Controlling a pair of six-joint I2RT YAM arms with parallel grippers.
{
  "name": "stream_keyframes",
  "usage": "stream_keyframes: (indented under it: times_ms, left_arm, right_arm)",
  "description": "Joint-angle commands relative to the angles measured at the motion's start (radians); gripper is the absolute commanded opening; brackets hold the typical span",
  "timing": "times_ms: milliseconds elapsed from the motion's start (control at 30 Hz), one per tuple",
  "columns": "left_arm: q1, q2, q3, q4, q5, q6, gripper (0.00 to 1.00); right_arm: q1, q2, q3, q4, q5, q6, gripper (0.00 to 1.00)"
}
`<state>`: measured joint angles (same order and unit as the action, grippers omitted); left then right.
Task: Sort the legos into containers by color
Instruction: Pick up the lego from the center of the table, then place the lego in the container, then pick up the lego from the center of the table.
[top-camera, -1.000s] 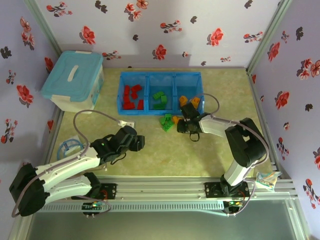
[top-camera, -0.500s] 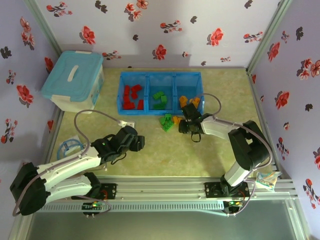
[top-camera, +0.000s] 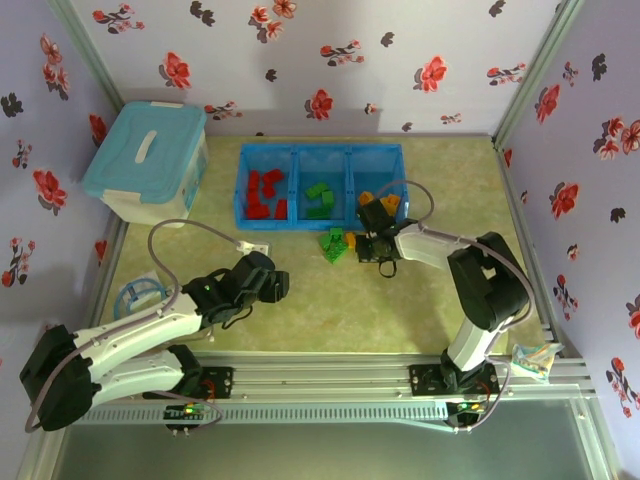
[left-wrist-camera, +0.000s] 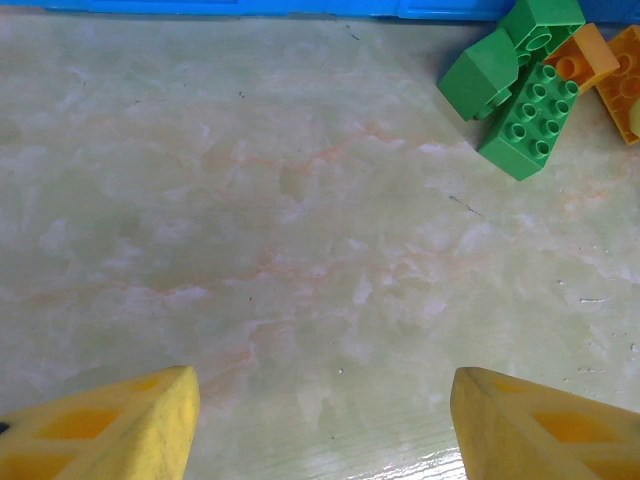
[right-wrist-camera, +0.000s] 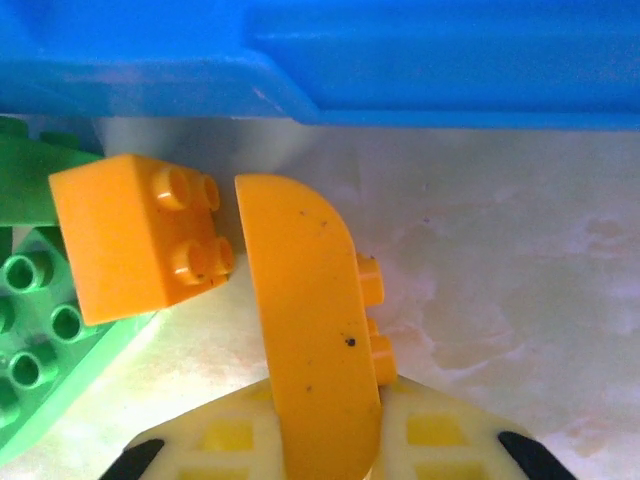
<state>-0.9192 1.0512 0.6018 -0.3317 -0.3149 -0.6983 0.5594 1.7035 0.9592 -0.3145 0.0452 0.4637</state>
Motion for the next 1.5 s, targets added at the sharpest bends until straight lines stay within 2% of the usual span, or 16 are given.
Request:
stream_keyframes:
  times_ms: [0,300,600,633,667,733,767,800,933,1200,1467]
  left_arm:
    - [-0.005,0.023,0.002,0.012,-0.026,0.0,0.67]
    - [-0.005,0.085,0.039,0.024,-0.024,0.021,0.66]
    - [-0.019,0.063,0.025,0.022,-0.02,0.003,0.66]
    - [-0.02,0.056,0.021,0.019,-0.02,0.0,0.66]
    - [-0.021,0.048,0.017,0.017,-0.022,-0.004,0.66]
    - [-0.021,0.03,0.012,0.006,-0.027,-0.007,0.66]
    - [-0.023,0.017,0.009,-0.001,-0.032,-0.01,0.66]
    - [-0.023,0.007,0.006,-0.006,-0.036,-0.012,0.66]
    - [-0.023,-0.023,-0.016,-0.009,-0.05,-0.018,0.66]
    - [-0.023,0.025,-0.004,0.015,-0.05,-0.003,0.66]
    - [-0.024,0.074,0.019,0.037,-0.035,0.001,0.65]
  right_arm:
    - [0.012,-0.099,-0.022,-0.042,0.014,0.002,0.15]
    - [-0.001,-0.276,0.06,-0.16,0.139,-0.041,0.11]
    - [-0.125,-0.086,0.354,-0.246,0.099,-0.148,0.13]
    - [-0.137,-0.049,0.394,-0.258,0.096,-0.16,0.17]
    - [-0.146,-0.014,0.438,-0.284,0.096,-0.168,0.3]
    - [-0.147,0.034,0.512,-0.334,0.101,-0.181,0.73]
    - [-0.141,0.04,0.532,-0.346,0.107,-0.182,0.82]
    - [-0.134,0.033,0.525,-0.338,0.111,-0.179,0.84]
    - [-0.11,-0.038,0.414,-0.252,0.08,-0.155,0.83]
    - [-0.06,-0.171,0.151,-0.121,0.017,-0.098,0.65]
    - [-0.046,-0.178,0.017,0.012,-0.051,-0.058,0.59]
